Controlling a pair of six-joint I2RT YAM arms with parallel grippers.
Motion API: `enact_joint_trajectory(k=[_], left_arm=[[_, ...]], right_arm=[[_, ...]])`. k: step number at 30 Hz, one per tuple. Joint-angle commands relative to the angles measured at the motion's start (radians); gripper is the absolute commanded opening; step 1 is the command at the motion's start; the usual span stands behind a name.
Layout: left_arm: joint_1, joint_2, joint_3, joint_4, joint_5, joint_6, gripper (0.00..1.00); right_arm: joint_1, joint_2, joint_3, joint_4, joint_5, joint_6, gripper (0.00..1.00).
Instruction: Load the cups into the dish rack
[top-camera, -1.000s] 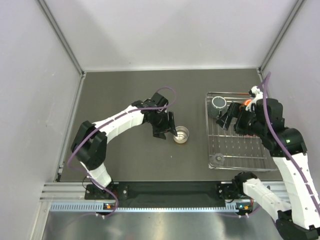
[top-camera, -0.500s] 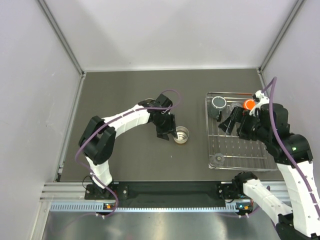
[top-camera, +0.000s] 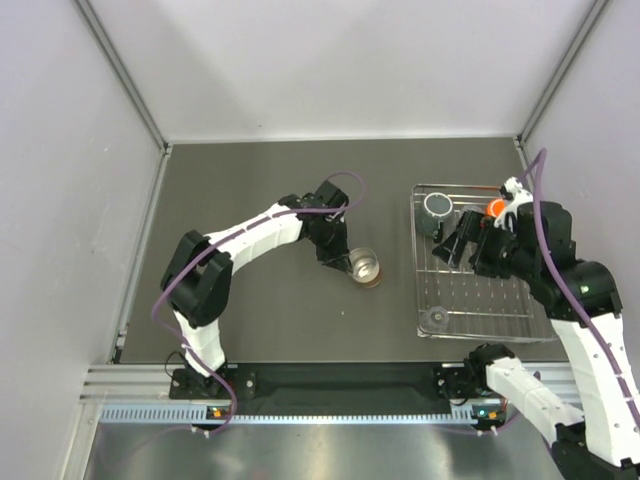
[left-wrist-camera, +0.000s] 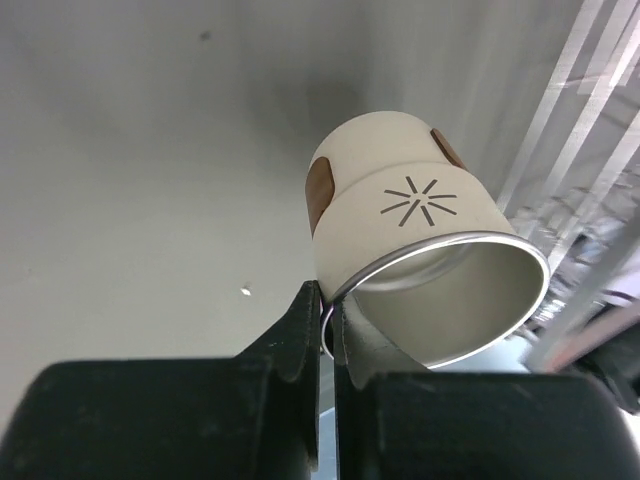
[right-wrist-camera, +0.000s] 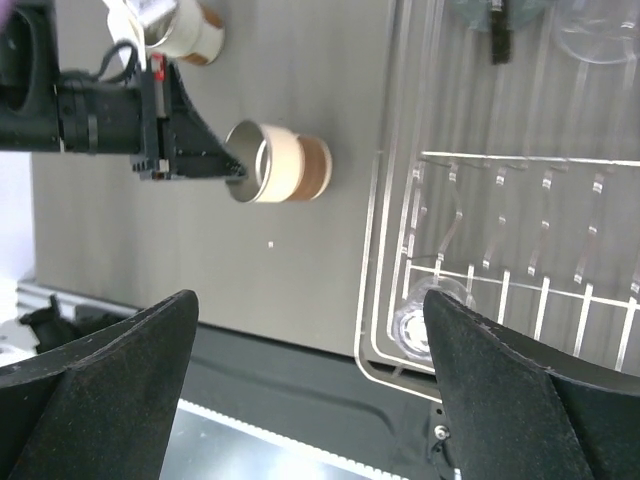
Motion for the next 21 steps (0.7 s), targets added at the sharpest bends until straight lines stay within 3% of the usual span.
enact_joint_trajectory(k=[1,4,9,11,15,19,21], left_arm=[[0.002,-0.101,0.093,-0.004,0.046,-0.007,0.00],[0.020,-0.180,0.099,0.053,0.100,-0.039,0.00],[0.071,-0.373,-0.036,0.437,0.318,-0.164,0.00],[0.085,-0.424,-0.103,0.627,0.368,-0.262,0.00],[0.106,-0.529,-0.149,0.827,0.407,-0.367,0.00],[0.108,-0.580,-0.158,0.953,0.439,-0.424,0.00],[0.108,-0.606,-0.178,1.010,0.448,-0.453,0.00]], right_arm=[[0.000,0.047,0.067,0.061,-0.076,-0.024,0.94],[0.000,0.082,0.095,0.096,-0.151,-0.039,0.95],[0.001,0.133,0.123,0.214,-0.376,-0.048,0.98],[0.003,0.147,0.135,0.286,-0.474,-0.048,0.99],[0.003,0.185,0.164,0.373,-0.571,-0.042,1.00],[0.003,0.190,0.144,0.546,-0.712,0.056,1.00],[0.006,0.185,0.118,0.741,-0.763,0.126,1.00]])
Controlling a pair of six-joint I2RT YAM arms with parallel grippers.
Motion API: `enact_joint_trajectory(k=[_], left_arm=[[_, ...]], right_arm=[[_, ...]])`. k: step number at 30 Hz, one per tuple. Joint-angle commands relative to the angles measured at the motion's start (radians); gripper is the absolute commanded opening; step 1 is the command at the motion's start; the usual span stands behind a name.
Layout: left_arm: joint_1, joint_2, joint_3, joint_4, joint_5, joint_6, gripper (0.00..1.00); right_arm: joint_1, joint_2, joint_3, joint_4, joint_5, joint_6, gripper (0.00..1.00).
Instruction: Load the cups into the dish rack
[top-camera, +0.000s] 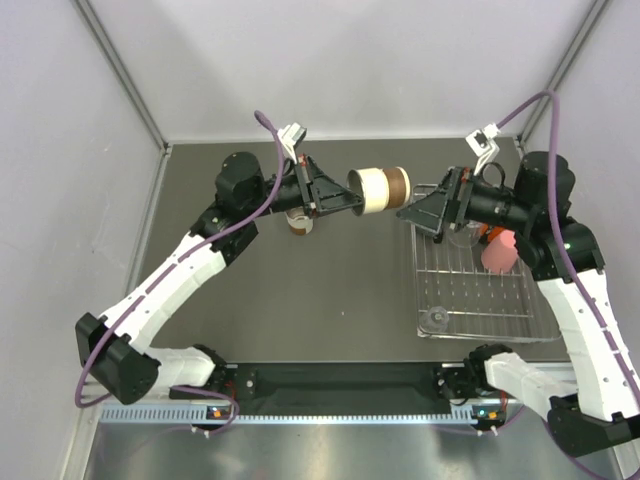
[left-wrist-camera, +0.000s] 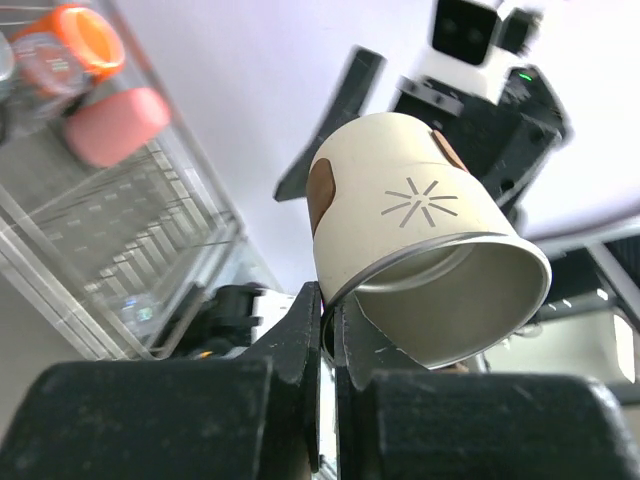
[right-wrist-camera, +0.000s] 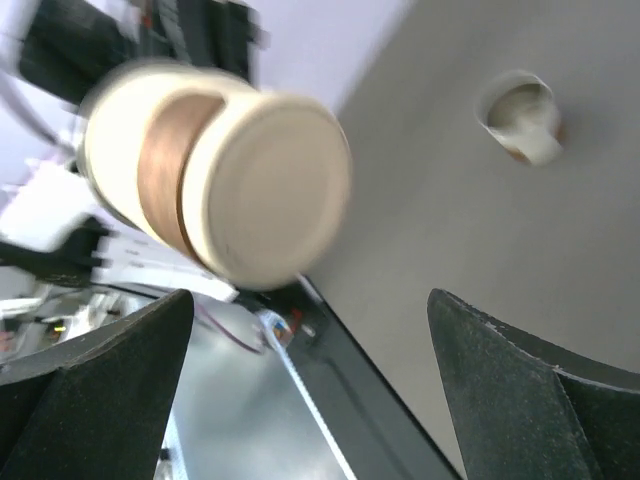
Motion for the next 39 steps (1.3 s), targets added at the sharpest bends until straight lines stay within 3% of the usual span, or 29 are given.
enact_joint_trajectory(k=[1,2,6,22,28,31,32,34,35,36,37,39], left_arm=[[0.000,-0.051,-0.030,0.278,0.064,-0.108,0.00],[0.000,-0.062,-0.042,0.301,0.069,-0.122,0.00],[0.000,-0.077,-0.051,0.364,0.087,-0.162,0.00],[-0.003,-0.057,-0.068,0.481,0.125,-0.248,0.00],[-0.003,-0.044,-0.065,0.490,0.133,-0.256,0.00],[-0.003,-0.039,-0.065,0.493,0.133,-0.259,0.00],[-0.003,-0.034,-0.065,0.495,0.133,-0.260,0.00],[-0.003,-0.030,-0.068,0.493,0.135,-0.268,0.17],[-0.003,-0.030,-0.071,0.493,0.133,-0.269,0.30],[-0.001,-0.030,-0.073,0.492,0.133,-0.272,0.53],[-0.001,-0.031,-0.077,0.487,0.132,-0.271,0.65],[0.000,-0.041,-0.083,0.461,0.129,-0.254,0.78]], right_arm=[[0.009,-0.011,-0.022,0.365,-0.191,0.172,1.00],[0.009,-0.011,-0.031,0.487,-0.205,0.208,1.00],[0.018,0.021,-0.026,0.624,-0.248,0.308,1.00],[0.086,0.117,0.053,0.738,-0.259,0.400,0.98],[0.106,0.116,0.049,0.738,-0.265,0.402,0.72],[0.110,0.113,0.047,0.738,-0.270,0.405,0.48],[0.109,0.111,0.047,0.738,-0.271,0.405,0.34],[0.109,0.113,0.049,0.732,-0.276,0.405,0.20],[0.109,0.113,0.049,0.729,-0.276,0.403,0.07],[0.109,0.113,0.052,0.723,-0.276,0.397,0.00],[0.106,0.113,0.053,0.700,-0.265,0.393,0.00],[0.098,0.110,0.056,0.689,-0.253,0.367,0.00]])
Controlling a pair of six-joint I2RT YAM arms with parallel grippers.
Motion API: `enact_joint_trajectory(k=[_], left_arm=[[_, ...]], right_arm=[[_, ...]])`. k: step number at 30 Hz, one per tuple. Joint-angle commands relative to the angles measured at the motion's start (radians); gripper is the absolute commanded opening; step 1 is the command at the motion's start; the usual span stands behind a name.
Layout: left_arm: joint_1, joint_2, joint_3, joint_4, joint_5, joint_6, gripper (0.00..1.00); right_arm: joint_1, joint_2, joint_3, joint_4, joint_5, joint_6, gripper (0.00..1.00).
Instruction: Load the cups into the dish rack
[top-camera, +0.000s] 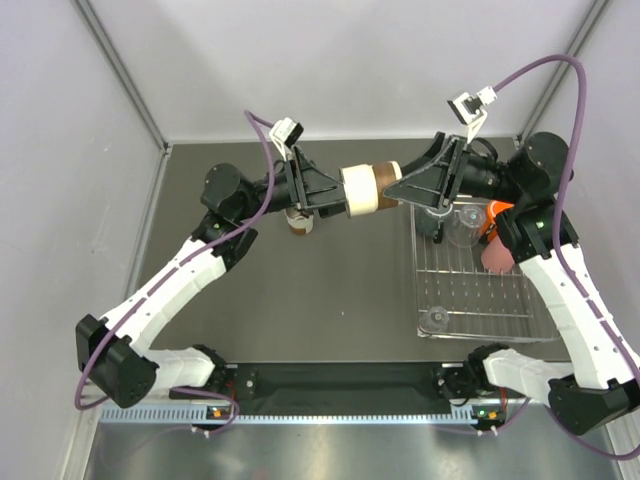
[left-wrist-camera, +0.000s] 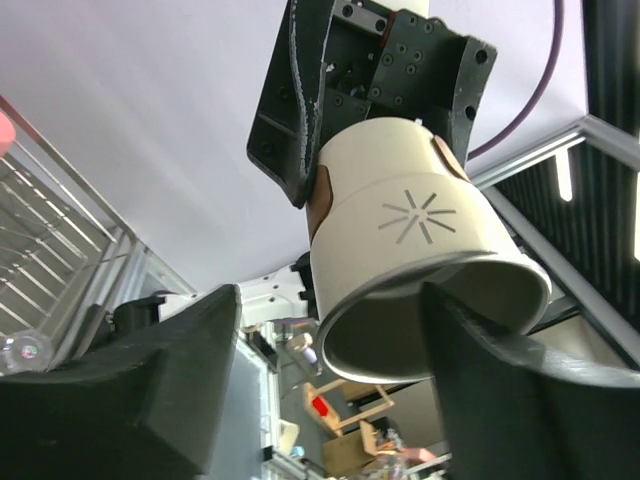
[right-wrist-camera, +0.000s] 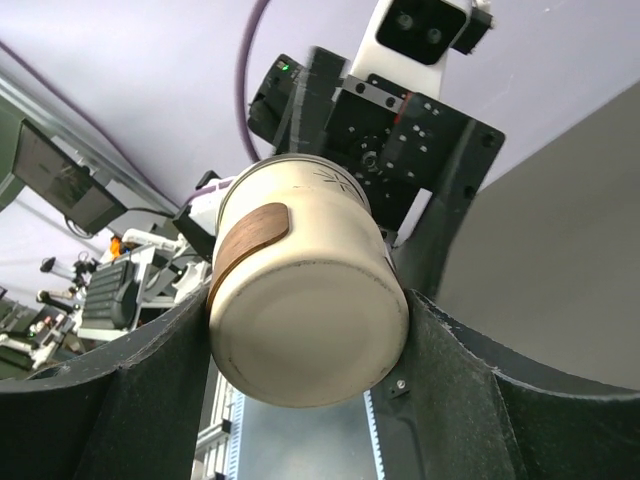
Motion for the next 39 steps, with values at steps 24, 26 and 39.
enact_joint_trajectory(k=[24,26,39], left_arm=[[0.155,-0.121,0.079,-0.980,-0.232,0.475,0.85],[0.155,-0.119,0.076,-0.983,-0.232,0.478,0.85],[0.157,-0.132,0.059,-1.013,-0.252,0.490,0.85]], right_arm=[[-0.199,0.102,0.017,-1.007,1.233,-0.479,0.00],[-0.200,0.111,-0.020,-1.010,1.272,-0.465,0.00],[-0.220,0.187,-0.169,-0.927,1.439,-0.417,0.00]])
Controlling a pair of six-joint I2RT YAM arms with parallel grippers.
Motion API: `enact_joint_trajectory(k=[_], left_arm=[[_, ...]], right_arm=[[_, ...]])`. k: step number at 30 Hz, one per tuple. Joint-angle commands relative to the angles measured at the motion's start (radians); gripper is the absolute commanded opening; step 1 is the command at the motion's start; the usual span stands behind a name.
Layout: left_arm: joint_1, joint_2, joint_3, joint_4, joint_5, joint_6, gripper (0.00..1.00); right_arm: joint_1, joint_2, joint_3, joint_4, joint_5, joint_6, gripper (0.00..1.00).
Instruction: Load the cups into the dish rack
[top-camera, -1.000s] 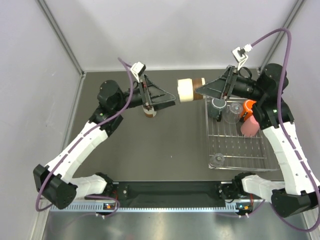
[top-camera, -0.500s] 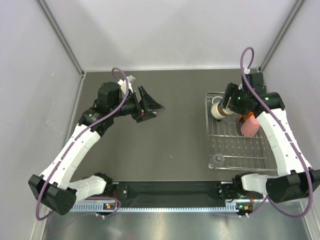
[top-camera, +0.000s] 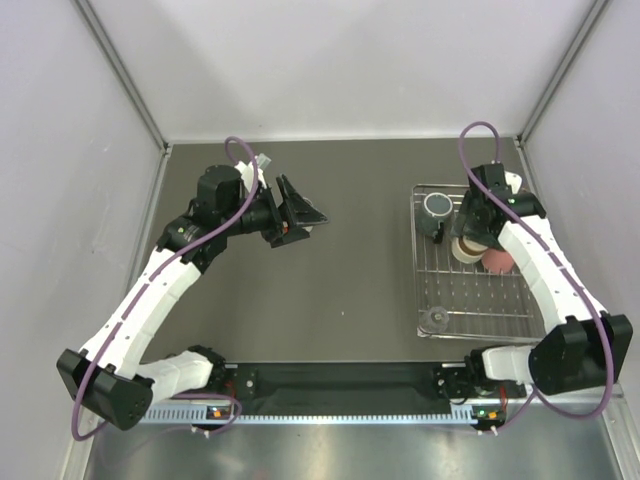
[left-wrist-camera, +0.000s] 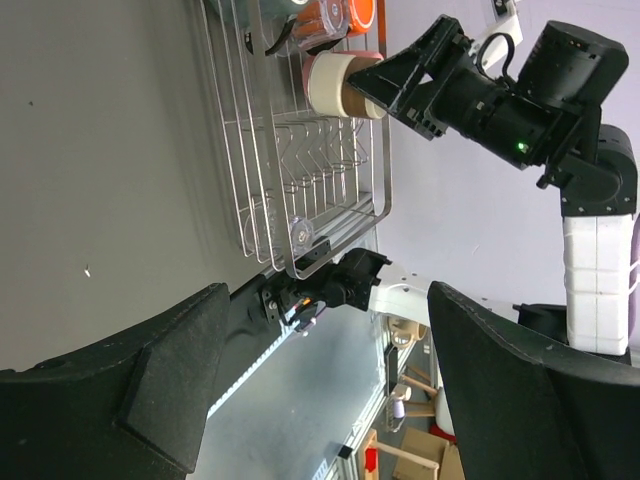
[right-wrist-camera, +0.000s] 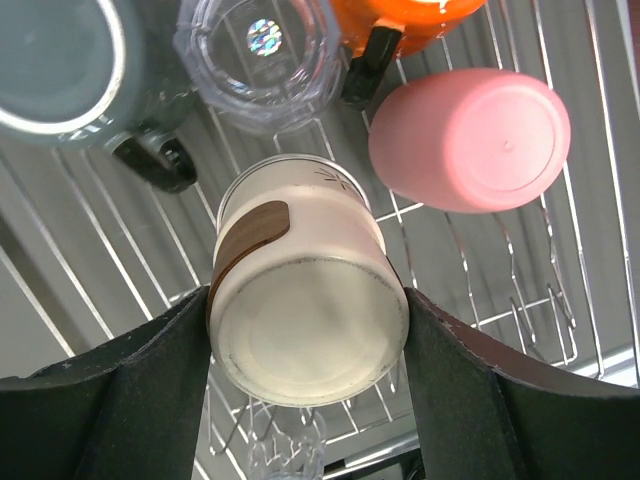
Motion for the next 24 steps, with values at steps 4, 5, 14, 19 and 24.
enact_joint_trajectory(k=[4,5,14,19,24], left_arm=[[0.007,-0.012,0.021,-0.009,-0.009,0.022,0.85],[0.008,-0.009,0.021,-0.009,-0.006,0.024,0.85],[0.011,-0.001,0.012,-0.010,-0.003,0.024,0.84],[0.013,0.006,0.010,-0.007,0.005,0.022,0.84],[0.013,0.008,0.010,-0.009,0.006,0.024,0.84]], right_arm=[[-0.040,0.041,-0.006,0.085,0.063,0.014,0.00],[-0.043,0.047,-0.012,0.087,0.060,0.014,0.00],[-0.058,0.079,-0.087,0.142,0.035,0.017,0.00],[-0.060,0.108,-0.124,0.183,0.023,0.003,0.05],[-0.060,0.119,-0.150,0.200,0.023,0.003,0.12]])
